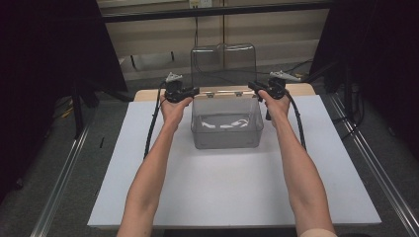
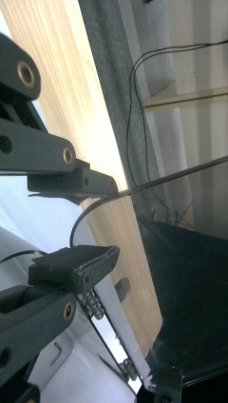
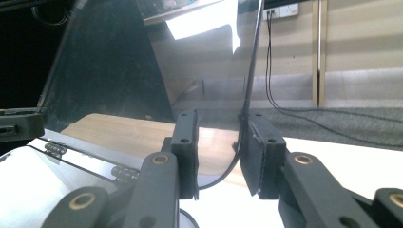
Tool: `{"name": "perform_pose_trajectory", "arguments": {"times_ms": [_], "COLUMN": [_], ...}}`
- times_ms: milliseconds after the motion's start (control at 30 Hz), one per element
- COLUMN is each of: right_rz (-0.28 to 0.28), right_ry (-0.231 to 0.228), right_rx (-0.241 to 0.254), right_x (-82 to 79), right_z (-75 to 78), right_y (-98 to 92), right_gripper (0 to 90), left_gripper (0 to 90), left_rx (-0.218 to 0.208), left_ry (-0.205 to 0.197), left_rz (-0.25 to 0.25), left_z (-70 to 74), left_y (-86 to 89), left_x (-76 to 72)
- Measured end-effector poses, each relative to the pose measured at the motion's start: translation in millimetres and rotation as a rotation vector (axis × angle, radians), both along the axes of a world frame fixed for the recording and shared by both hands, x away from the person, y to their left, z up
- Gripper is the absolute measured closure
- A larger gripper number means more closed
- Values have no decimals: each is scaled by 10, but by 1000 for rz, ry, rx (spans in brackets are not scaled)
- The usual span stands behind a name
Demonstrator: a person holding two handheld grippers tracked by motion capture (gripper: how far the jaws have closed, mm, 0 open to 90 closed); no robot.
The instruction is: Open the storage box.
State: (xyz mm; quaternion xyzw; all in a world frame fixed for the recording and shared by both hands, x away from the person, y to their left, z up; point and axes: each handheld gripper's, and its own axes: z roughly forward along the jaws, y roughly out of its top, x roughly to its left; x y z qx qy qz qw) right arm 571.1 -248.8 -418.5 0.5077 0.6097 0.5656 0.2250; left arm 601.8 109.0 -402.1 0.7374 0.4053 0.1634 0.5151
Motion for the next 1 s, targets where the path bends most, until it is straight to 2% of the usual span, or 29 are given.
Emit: {"name": "perform_pose_trajectory", "arguments": {"times_ms": [300, 400, 533, 600, 700, 733, 767, 800, 833, 867, 900, 933, 1000], "right_rz": [6, 8, 8, -1, -20, -19, 18, 25, 9, -1, -16, -32, -25], "right_ry": [17, 29, 52, 67, 69, 69, 64, 52, 51, 52, 58, 70, 72], "right_rx": [4, 7, 28, 23, 6, -9, 17, 13, -46, -77, -51, -33, -40], "right_x": [11, 12, 16, 20, 19, 17, 20, 17, 15, 12, 11, 9, 1], "right_z": [-19, -27, -54, -64, -73, -76, -79, -63, -45, -38, -41, -46, -54], "right_y": [-18, -18, -28, -30, -38, -41, -31, 7, 44, 49, 20, -13, -45], "right_gripper": [670, 660, 635, 615, 636, 702, 693, 724, 731, 696, 612, 606, 602], "left_gripper": [626, 606, 588, 589, 595, 653, 644, 636, 631, 605, 489, 412, 420], "left_rx": [-21, -28, -20, -3, -22, -45, -47, -26, -28, -37, -41, -41, -53], "left_ry": [22, 31, 37, 31, 52, 65, 59, 46, 51, 64, 82, 87, 83], "left_rz": [-1, 16, 25, 20, 10, -21, -21, 5, 18, 37, 54, 58, 53], "left_z": [-15, -26, -32, -28, -54, -70, -77, -86, -91, -97, -98, -99, -109], "left_y": [9, 0, 3, -2, -8, -24, -51, -88, -92, -74, -41, -7, 35], "left_x": [26, 35, 47, 45, 53, 55, 51, 41, 43, 50, 63, 66, 72]}}
